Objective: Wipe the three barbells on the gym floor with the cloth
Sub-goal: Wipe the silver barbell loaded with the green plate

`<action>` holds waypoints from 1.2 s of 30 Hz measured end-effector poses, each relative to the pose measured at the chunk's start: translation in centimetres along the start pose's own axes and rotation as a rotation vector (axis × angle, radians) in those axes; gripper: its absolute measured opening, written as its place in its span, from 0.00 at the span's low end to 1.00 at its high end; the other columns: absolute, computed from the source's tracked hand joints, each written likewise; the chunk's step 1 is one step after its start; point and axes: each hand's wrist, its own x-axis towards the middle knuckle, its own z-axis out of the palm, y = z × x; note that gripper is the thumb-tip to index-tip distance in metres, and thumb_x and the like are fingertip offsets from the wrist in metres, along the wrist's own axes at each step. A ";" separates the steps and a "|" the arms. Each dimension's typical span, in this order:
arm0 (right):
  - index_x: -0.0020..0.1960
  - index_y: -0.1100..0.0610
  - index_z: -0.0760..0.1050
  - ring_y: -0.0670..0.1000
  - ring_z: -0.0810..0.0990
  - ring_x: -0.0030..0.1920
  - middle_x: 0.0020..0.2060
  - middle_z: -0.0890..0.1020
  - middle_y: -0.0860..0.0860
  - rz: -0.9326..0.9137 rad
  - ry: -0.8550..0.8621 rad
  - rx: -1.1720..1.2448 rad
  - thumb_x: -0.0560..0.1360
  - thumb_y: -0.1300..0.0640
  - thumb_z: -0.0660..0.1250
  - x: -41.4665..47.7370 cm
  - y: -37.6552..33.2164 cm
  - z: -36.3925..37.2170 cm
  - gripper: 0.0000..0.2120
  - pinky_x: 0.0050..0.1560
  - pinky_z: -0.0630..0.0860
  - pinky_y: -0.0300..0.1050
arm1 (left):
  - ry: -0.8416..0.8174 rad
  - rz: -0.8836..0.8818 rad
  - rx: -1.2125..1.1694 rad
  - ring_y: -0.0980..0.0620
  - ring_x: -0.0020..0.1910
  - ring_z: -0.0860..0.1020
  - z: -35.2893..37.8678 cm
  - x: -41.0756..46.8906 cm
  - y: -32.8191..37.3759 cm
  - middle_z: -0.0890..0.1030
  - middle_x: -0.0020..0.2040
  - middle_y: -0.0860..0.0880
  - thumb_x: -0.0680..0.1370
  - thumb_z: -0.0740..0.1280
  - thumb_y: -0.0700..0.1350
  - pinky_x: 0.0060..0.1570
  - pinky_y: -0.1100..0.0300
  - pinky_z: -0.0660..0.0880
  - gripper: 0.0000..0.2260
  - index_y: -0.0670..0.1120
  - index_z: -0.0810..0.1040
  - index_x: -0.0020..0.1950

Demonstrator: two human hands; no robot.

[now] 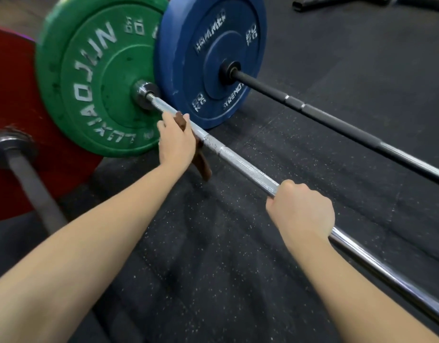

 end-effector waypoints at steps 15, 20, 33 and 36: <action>0.39 0.54 0.61 0.52 0.63 0.26 0.28 0.66 0.48 -0.016 0.010 -0.033 0.80 0.47 0.62 -0.3 -0.2 -0.3 0.17 0.28 0.56 0.44 | 0.029 -0.135 0.076 0.32 0.63 0.74 -1.9 9.3 -2.1 0.70 0.68 0.35 0.86 0.56 0.55 0.63 0.44 0.69 0.23 0.38 0.64 0.71; 0.41 0.55 0.64 0.56 0.68 0.31 0.29 0.64 0.48 -0.009 0.008 -0.035 0.79 0.48 0.62 -0.3 -0.3 -0.4 0.13 0.35 0.64 0.45 | 0.071 0.158 0.038 0.33 0.53 0.76 0.1 1.5 -2.1 0.72 0.58 0.36 0.85 0.58 0.53 0.51 0.44 0.72 0.19 0.37 0.68 0.63; 0.40 0.55 0.63 0.51 0.62 0.26 0.29 0.67 0.48 0.011 -0.019 -0.018 0.80 0.48 0.61 -0.3 -0.3 -0.6 0.14 0.31 0.60 0.45 | 0.036 -0.164 0.041 0.35 0.66 0.73 -2.4 10.9 -2.4 0.69 0.69 0.35 0.86 0.56 0.54 0.64 0.49 0.68 0.23 0.38 0.64 0.72; 0.42 0.55 0.65 0.52 0.62 0.27 0.29 0.66 0.48 0.011 -0.037 -0.008 0.80 0.48 0.61 -0.3 -0.3 -0.9 0.14 0.31 0.59 0.45 | 0.038 -0.185 0.046 0.35 0.67 0.73 -2.3 11.5 -2.4 0.69 0.70 0.35 0.86 0.56 0.54 0.64 0.50 0.68 0.22 0.39 0.63 0.73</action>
